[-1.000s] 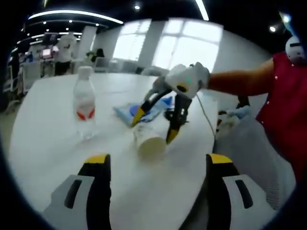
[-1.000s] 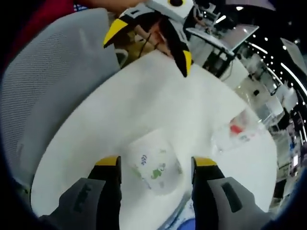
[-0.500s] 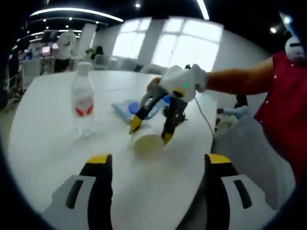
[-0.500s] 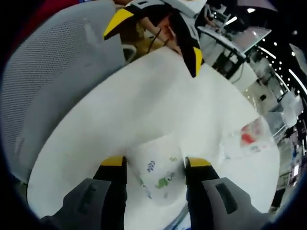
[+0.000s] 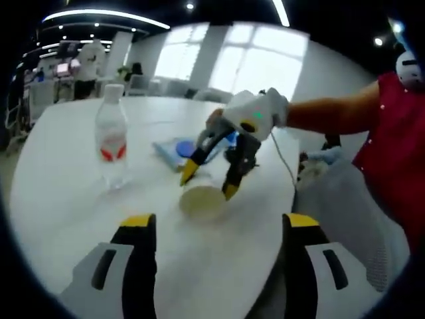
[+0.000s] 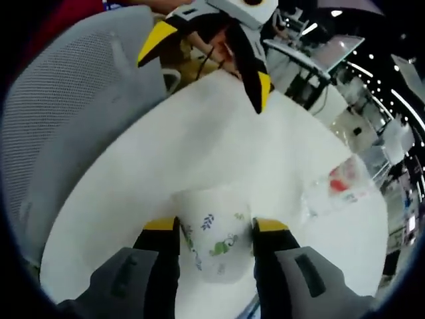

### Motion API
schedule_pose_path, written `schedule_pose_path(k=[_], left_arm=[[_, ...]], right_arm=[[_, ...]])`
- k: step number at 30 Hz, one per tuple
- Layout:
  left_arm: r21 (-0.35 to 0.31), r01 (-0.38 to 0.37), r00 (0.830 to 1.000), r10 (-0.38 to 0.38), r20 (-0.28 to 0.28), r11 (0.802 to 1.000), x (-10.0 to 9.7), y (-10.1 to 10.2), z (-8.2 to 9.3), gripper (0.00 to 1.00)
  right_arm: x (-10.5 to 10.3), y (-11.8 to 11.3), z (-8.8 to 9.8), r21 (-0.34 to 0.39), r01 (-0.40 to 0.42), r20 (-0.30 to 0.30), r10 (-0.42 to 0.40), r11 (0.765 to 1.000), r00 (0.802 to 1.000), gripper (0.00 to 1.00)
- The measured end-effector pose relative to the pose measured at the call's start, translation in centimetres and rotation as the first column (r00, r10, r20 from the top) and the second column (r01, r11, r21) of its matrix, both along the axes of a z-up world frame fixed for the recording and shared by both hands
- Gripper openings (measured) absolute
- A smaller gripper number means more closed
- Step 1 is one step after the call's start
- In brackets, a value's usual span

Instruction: Arrange the tabletop items into an orderly group along one side of the table until the central work area is clear of visible clutter.

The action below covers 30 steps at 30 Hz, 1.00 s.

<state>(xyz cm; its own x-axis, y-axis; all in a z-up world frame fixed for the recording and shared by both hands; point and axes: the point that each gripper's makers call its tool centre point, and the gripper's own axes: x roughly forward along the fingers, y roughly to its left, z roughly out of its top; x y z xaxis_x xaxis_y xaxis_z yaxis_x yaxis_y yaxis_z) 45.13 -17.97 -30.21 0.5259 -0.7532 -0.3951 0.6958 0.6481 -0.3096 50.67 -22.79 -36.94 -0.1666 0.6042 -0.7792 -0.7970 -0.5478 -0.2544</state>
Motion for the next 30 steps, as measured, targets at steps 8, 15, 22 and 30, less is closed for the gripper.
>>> schedule_pose_path(k=[8,15,22,30], left_arm=[[-0.021,-0.002,1.0,0.003,0.02,1.0,0.8,-0.4,1.0,0.74],[-0.055,0.003,0.998,0.0,0.06,0.998,1.9,-1.1,2.7,0.73],[-0.199,-0.032,0.991,0.057,0.12,0.979,3.5,-1.7,6.1,0.72],[-0.366,-0.052,0.978,0.122,0.171,0.929,4.8,-1.7,10.1,0.69]], right_arm=[[0.7,0.1,2.7,0.163,0.221,-0.209,-0.186,0.961,0.96,0.42],[1.0,-0.1,5.7,0.267,0.418,-0.446,-0.274,0.868,0.852,0.42],[0.4,0.3,10.8,0.359,0.573,-0.704,-0.19,0.737,0.685,0.42],[-0.1,0.6,14.7,0.403,0.636,-0.807,-0.073,0.658,0.587,0.41]])
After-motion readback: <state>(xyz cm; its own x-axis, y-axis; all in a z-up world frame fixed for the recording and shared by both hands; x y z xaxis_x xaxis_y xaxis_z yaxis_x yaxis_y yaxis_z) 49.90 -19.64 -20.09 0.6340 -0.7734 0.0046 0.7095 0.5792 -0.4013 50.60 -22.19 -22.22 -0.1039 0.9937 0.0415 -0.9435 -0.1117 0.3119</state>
